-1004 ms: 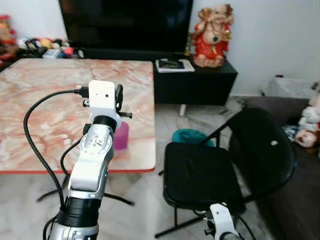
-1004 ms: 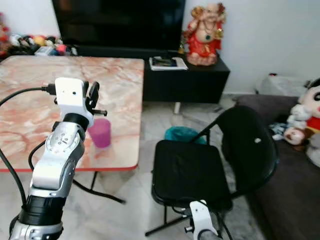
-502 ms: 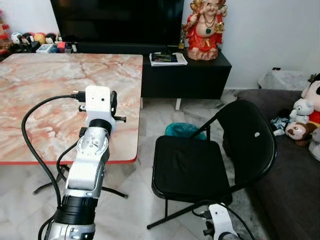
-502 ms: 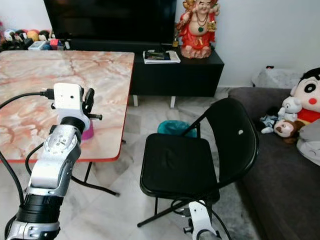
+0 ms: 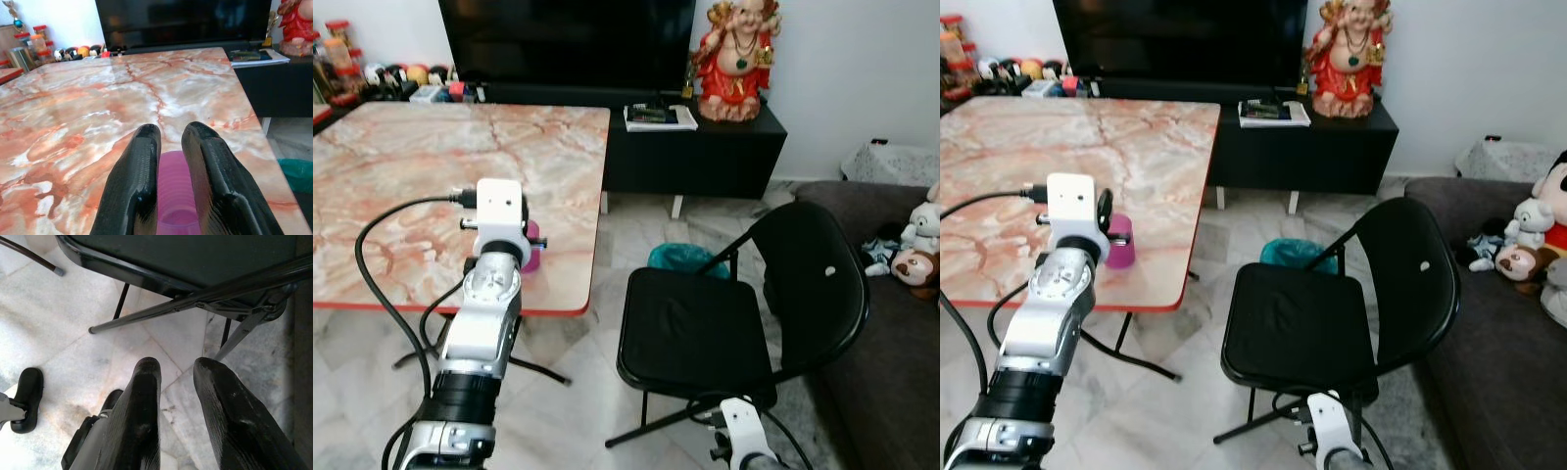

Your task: Setting the table

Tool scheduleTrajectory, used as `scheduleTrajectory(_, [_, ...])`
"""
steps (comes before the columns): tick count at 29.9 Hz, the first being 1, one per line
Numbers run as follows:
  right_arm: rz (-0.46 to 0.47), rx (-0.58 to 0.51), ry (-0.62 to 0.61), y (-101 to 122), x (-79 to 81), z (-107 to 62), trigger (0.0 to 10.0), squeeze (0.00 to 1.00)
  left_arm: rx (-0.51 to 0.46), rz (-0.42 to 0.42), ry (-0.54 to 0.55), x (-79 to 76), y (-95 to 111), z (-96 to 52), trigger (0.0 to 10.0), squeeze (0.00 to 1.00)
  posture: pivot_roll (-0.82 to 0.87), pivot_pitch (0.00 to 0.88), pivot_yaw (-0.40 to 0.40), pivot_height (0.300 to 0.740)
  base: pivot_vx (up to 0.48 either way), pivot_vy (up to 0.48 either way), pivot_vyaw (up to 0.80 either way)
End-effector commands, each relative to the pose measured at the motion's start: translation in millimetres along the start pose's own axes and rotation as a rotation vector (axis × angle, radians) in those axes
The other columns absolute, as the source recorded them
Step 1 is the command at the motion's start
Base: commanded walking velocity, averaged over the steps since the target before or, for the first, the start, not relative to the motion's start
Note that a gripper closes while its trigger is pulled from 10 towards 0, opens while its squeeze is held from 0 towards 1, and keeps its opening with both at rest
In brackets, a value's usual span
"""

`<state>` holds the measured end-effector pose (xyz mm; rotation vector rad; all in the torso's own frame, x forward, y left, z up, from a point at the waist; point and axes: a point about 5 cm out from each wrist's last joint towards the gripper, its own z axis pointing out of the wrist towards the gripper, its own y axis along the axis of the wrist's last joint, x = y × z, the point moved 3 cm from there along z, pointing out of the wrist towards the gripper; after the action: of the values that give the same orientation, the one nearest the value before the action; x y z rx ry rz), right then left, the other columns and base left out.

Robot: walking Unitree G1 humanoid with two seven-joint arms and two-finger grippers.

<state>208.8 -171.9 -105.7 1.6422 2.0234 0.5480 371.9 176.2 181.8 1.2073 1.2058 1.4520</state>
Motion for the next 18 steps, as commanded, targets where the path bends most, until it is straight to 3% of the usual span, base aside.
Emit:
scheduleTrajectory(1, [-0.002, -0.004, -0.003, 3.0, -0.8, 0.5, 10.0, 0.00, -0.027, 0.008, -0.001, -1.5, 13.2, 5.6, 10.0, 0.00, -0.01, 0.000, -0.068, 0.740, 0.000, 0.000, 0.00])
scheduleTrajectory(13, [0.003, 0.000, -0.001, 1.5, -0.2, 0.4, 10.0, 0.00, 0.049, 0.035, 0.101, 18.8, 12.6, 17.9, 10.0, 0.00, -0.01, 0.000, -0.065, 0.740, 0.000, 0.000, 0.00])
scheduleTrajectory(14, [0.004, 0.000, -0.001, 1.5, -0.1, 0.3, 10.0, 0.00, 0.063, 0.042, 0.115, 22.1, 11.7, 18.7, 10.0, 1.00, -0.01, 0.000, -0.064, 0.740, 0.000, 0.000, 0.00])
scheduleTrajectory(18, [0.005, 0.000, -0.001, 1.5, 0.0, 0.4, 10.0, 0.00, 0.105, 0.032, 0.095, 22.0, 6.9, 19.2, 10.0, 1.00, -0.01, 0.000, -0.065, 0.740, 0.000, 0.000, 0.00])
